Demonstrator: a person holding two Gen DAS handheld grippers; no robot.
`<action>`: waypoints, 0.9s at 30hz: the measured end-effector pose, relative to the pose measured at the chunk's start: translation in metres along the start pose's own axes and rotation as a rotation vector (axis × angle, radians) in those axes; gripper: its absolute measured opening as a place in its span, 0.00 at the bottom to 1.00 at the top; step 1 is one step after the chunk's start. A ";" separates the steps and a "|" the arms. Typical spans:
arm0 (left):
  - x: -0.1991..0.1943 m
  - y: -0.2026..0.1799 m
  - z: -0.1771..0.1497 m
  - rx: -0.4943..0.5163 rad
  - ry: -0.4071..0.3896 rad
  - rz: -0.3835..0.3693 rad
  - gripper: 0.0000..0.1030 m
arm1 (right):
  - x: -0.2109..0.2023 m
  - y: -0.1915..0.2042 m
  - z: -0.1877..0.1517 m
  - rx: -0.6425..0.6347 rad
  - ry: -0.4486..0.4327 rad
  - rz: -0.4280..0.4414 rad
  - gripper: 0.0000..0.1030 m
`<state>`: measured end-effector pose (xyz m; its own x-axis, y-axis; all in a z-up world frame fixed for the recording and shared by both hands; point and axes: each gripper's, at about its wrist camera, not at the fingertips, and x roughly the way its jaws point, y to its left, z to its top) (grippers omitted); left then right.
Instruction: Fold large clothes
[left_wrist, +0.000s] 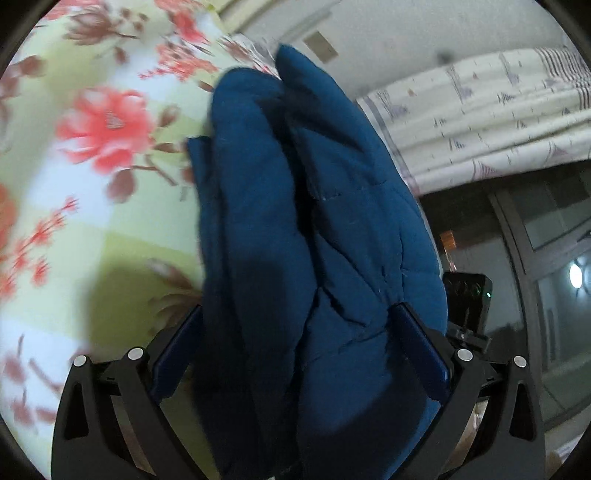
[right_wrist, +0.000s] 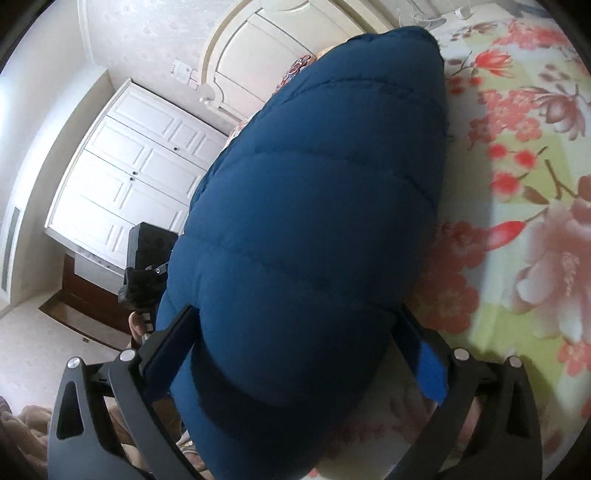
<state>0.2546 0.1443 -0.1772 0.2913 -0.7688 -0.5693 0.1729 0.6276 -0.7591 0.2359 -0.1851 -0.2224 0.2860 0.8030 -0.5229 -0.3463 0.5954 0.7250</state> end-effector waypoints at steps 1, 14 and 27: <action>0.003 -0.001 0.002 0.006 0.021 -0.013 0.96 | 0.001 0.001 0.000 -0.011 -0.003 0.001 0.98; 0.036 -0.055 0.015 0.128 -0.175 -0.103 0.45 | -0.053 0.027 0.011 -0.240 -0.262 -0.178 0.56; 0.175 -0.096 0.088 0.077 -0.160 -0.053 0.55 | -0.120 -0.084 0.073 -0.050 -0.280 -0.334 0.78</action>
<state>0.3723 -0.0396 -0.1766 0.4248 -0.7754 -0.4672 0.2618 0.5992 -0.7566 0.2960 -0.3332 -0.1873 0.6180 0.5326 -0.5783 -0.2344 0.8269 0.5111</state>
